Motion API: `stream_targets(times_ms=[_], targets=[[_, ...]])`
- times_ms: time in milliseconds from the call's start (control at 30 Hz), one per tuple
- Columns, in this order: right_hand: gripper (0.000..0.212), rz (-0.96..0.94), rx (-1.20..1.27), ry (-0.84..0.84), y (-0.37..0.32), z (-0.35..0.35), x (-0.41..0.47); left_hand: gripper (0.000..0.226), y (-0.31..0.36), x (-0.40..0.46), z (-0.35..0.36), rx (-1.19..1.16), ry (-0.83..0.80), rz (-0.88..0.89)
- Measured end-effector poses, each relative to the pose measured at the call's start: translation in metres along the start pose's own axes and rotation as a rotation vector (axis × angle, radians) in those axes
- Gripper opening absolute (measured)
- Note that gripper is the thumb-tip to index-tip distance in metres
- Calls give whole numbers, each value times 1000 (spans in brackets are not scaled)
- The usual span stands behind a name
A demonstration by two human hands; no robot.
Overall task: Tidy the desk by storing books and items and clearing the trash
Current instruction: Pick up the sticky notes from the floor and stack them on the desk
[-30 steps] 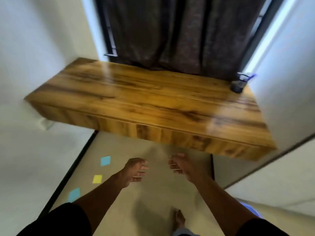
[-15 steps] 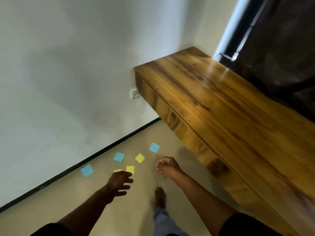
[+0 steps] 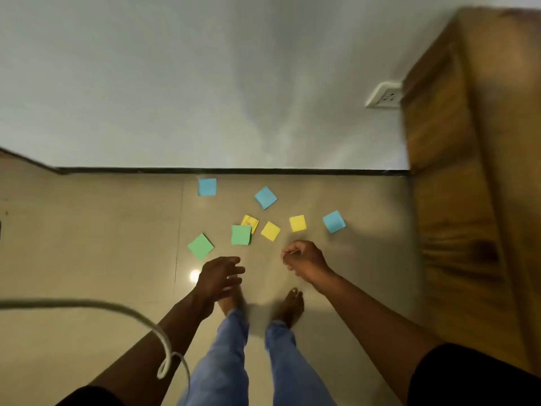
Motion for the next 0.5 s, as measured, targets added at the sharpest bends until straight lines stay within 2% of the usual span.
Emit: stream_targets(times_ms=[100, 200, 300, 400, 500], targets=[[7, -6, -94, -58, 21, 41, 58, 23, -9, 67, -4, -68, 28, -27], [6, -46, -218, -102, 39, 88, 123, 23, -22, 146, -17, -23, 36, -30], [15, -73, -345, -138, 56, 133, 188, 22, -35, 222, -40, 71, 50, -36], [21, -121, -441, -136, 71, 177, 254, 31, -64, 306, -75, 172, 88, -80], [33, -201, -528, -146, 91, 220, 321, 24, -94, 384, -105, 239, 133, -108]])
Point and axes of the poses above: each hand's wrist, its own x-axis towards the middle knuckle, its own z-axis out of the palm, y = z × x, the point moved 8 cm from there along x, towards the middle knuckle, and after that the axes turned 6 degrees about -z, right-handed, at the moved point
